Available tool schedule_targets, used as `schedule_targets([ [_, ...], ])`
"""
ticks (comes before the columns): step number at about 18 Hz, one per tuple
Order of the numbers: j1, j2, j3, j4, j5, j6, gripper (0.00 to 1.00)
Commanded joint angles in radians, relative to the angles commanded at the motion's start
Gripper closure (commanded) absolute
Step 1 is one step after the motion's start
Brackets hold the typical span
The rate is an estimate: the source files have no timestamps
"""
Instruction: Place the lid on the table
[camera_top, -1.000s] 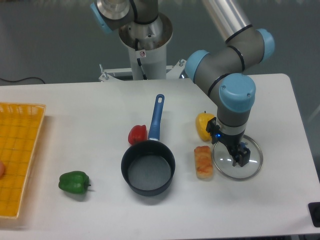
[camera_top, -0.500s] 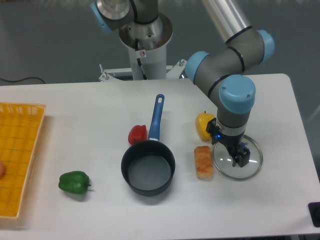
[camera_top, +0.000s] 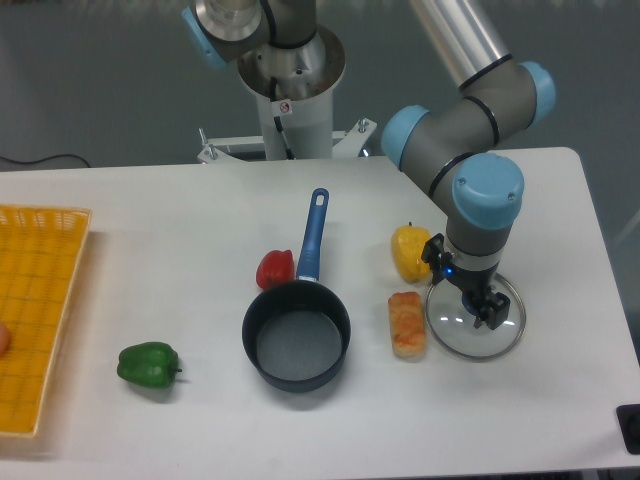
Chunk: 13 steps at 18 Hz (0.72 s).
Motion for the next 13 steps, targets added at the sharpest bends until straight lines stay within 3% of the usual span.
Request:
schedule_targets([
  [13,0.02,-0.009,-0.006,-0.005,0.024,-0.014,0.0],
])
